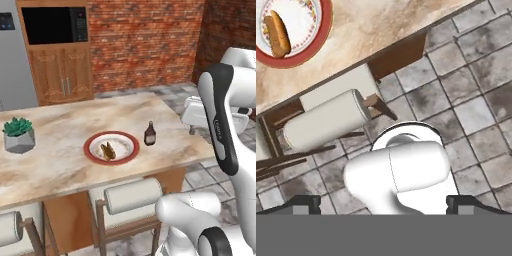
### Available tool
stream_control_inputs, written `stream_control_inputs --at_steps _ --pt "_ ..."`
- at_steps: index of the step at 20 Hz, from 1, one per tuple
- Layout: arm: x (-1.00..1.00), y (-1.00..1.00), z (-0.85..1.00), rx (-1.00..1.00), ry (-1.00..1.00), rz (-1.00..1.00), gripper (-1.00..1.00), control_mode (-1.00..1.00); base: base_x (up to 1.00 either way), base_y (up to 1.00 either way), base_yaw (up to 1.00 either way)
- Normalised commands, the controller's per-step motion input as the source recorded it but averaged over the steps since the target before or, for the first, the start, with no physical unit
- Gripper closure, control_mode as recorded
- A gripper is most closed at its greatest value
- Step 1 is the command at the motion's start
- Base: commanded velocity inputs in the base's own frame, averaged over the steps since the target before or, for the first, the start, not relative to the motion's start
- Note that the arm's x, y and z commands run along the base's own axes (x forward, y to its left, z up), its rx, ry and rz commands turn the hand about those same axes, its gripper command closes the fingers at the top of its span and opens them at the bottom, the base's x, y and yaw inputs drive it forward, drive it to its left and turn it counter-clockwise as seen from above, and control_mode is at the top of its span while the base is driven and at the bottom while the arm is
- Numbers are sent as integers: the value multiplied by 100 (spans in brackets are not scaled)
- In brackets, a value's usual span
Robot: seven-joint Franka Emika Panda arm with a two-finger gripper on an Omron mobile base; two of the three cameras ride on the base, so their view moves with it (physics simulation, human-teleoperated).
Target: Move the hot dog bun to the plate on the dining table and place the condiment next to that plate. Then navigate to the fridge and take the sausage and place it on the plate as well.
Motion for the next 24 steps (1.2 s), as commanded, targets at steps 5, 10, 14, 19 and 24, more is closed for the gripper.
stream_control_inputs --at_steps 5,10,14,19,24 --pt "0 0 0 0 0 0 -100 100 30 -100 -4" --pt "0 0 0 0 0 0 -100 100 50 -100 0" --pt "0 0 0 0 0 0 -100 100 75 -100 1" --pt "0 0 0 0 0 0 -100 100 79 -100 16" --pt "0 0 0 0 0 0 -100 100 76 -100 29"
